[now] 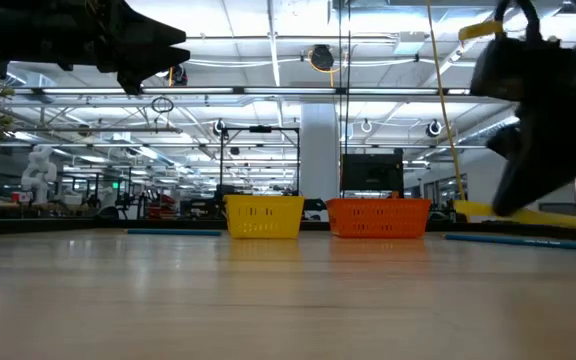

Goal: Sort pens & pencils
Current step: Put the right yellow pen into the yellow basket

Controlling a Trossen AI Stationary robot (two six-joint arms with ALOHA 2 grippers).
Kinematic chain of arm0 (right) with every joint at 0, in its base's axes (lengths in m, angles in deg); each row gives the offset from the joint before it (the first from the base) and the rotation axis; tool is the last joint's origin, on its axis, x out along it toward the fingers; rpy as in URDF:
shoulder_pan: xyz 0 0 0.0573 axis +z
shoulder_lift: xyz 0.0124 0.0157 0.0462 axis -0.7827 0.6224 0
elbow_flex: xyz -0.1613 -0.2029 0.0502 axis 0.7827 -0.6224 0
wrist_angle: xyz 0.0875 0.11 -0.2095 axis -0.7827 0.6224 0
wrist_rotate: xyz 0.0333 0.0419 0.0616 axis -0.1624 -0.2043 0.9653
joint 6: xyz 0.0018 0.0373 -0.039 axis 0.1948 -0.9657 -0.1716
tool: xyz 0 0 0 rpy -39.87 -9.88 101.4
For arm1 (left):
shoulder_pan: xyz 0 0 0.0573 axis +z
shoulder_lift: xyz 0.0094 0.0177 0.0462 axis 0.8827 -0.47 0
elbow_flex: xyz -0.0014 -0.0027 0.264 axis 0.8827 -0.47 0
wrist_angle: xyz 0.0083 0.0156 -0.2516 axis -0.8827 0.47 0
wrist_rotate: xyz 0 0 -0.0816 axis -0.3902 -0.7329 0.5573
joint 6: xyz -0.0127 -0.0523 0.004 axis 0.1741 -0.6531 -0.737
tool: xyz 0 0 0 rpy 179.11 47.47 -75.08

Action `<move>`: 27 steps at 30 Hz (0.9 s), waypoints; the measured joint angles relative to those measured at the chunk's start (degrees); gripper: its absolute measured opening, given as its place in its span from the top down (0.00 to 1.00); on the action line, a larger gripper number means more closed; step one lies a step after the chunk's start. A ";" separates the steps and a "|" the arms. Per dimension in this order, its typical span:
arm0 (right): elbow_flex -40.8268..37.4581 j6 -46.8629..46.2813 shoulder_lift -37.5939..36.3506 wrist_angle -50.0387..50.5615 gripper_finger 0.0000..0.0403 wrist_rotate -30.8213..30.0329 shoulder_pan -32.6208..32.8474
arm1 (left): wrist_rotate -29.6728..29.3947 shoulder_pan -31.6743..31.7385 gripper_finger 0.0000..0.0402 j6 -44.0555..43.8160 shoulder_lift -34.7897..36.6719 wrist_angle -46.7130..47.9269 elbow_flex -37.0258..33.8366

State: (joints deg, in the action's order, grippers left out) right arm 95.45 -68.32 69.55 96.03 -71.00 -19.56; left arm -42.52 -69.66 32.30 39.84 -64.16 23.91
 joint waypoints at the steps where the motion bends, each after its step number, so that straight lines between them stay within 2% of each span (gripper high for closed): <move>1: -0.02 1.52 -0.42 -0.74 1.00 -0.45 -0.57 | 0.00 0.00 0.54 0.00 0.00 -0.01 0.00; 5: -0.02 9.57 -1.42 -8.95 1.00 -1.89 -3.63 | 0.00 0.01 0.54 -0.09 0.01 -0.15 0.00; 12: -0.02 27.23 -1.02 -29.62 1.00 -2.95 -10.88 | 0.15 -0.01 0.54 -0.57 -2.52 -3.07 0.00; 16: -0.86 34.82 -1.02 -43.57 1.00 2.33 -15.12 | 1.97 0.00 0.54 1.35 -9.58 -10.67 0.04; 20: -3.49 38.32 -1.04 -56.88 1.00 8.13 -18.37 | 3.10 0.00 0.54 4.16 -19.13 -17.70 1.77; 23: -5.79 39.14 -1.04 -65.77 1.00 10.85 -19.73 | 3.58 0.01 0.54 6.38 -25.46 -17.89 5.12; 27: -8.32 38.54 -1.07 -70.73 1.00 12.39 -20.27 | 5.32 0.00 0.54 8.24 -31.45 -17.03 10.14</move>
State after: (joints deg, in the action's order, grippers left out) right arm 87.13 -29.78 68.48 25.30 -58.61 -39.83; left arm -37.20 -69.66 40.54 8.39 -81.19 34.05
